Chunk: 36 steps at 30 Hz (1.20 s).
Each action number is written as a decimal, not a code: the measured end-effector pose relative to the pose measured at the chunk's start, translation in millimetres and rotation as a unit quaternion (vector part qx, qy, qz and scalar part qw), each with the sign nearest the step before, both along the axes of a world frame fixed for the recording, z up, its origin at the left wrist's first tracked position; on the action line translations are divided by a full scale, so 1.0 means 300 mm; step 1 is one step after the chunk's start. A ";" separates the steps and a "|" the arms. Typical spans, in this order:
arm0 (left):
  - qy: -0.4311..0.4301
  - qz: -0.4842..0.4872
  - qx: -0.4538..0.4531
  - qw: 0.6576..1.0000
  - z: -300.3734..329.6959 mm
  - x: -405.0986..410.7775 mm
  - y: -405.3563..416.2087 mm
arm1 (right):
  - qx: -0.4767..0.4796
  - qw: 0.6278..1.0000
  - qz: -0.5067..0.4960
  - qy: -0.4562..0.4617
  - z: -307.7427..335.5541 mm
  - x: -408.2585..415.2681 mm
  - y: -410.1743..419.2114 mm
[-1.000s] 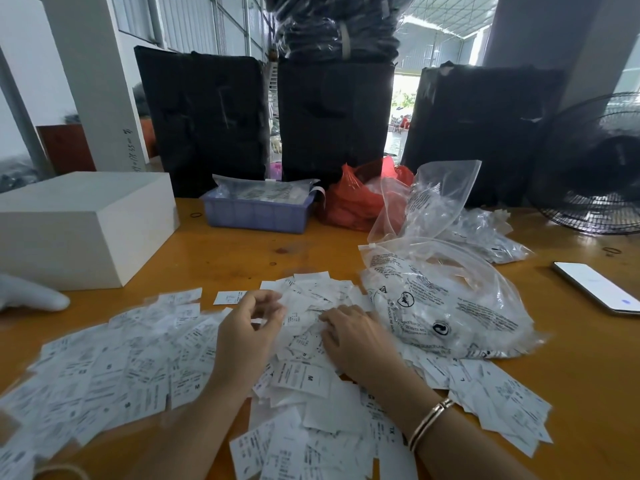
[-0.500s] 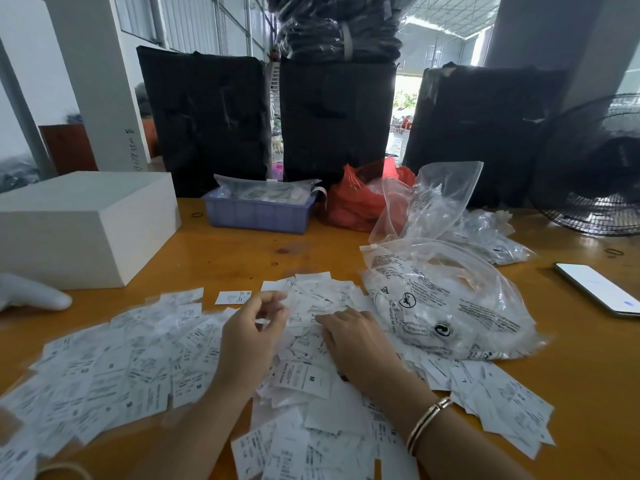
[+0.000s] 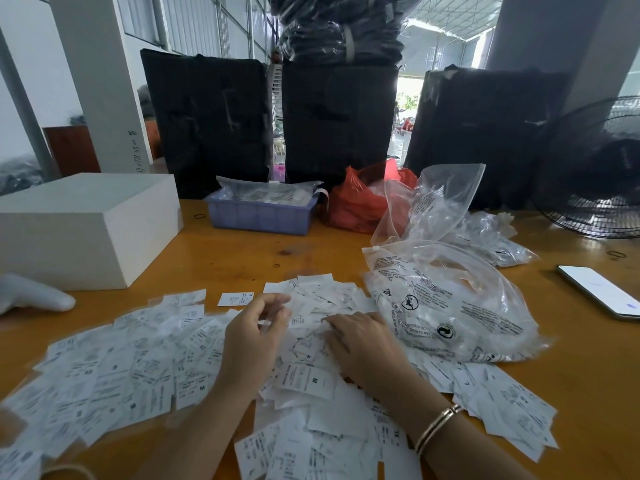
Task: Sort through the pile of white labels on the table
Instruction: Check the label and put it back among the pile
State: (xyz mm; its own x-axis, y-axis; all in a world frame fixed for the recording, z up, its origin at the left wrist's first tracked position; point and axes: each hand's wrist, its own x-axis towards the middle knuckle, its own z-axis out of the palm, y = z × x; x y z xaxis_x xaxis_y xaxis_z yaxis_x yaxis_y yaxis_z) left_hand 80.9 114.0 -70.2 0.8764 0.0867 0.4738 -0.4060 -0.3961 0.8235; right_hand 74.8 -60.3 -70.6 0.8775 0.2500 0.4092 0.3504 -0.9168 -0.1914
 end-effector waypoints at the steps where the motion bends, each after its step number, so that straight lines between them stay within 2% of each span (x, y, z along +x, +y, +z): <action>1: 0.004 -0.001 -0.008 1.000 0.001 -0.001 0.000 | 0.022 1.000 -0.002 -0.015 0.001 -0.003 -0.003; 6: 0.042 -0.021 -0.042 0.998 0.009 -0.008 -0.001 | 0.166 0.985 -0.024 0.039 -0.003 0.000 -0.014; 8: 0.050 -0.037 -0.064 0.996 0.014 -0.011 -0.002 | 0.256 0.967 -0.008 0.018 0.004 0.003 -0.017; 10: 0.059 -0.050 -0.089 0.993 0.019 -0.014 -0.005 | 0.396 0.918 0.020 0.013 0.024 -0.006 -0.022; 12: 0.068 -0.056 -0.100 0.991 0.022 -0.015 -0.007 | 0.522 0.850 0.058 0.044 0.038 -0.019 -0.029; 15: 0.075 -0.063 -0.105 0.990 0.022 -0.015 -0.008 | 0.627 0.767 0.107 0.085 0.041 -0.029 -0.037; 18: 0.072 -0.070 -0.094 0.991 0.021 -0.015 -0.008 | 0.653 0.737 0.147 0.095 0.045 -0.039 -0.023; 21: 0.071 -0.083 -0.080 0.991 0.021 -0.017 -0.011 | 0.669 0.730 0.116 0.080 0.048 -0.038 -0.008; 25: 0.073 -0.081 -0.051 0.993 0.019 -0.020 -0.017 | 0.702 0.692 0.134 0.104 0.039 -0.033 -0.007; 31: 0.079 -0.075 -0.069 0.992 0.023 -0.018 -0.016 | 0.690 0.700 0.131 0.129 0.036 -0.030 -0.013; 36: 0.085 -0.074 -0.108 0.988 0.029 -0.016 -0.011 | 0.721 0.667 0.136 0.130 0.037 -0.029 -0.019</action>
State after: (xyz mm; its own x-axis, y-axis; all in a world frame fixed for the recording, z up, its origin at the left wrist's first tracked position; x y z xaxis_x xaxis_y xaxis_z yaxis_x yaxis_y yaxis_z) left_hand 76.2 110.7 -61.4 0.9521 0.0337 0.3040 -0.2958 -0.1507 0.9433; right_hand 66.0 -66.1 -59.7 0.9680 -0.0739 0.2400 0.2500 0.3761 -0.8922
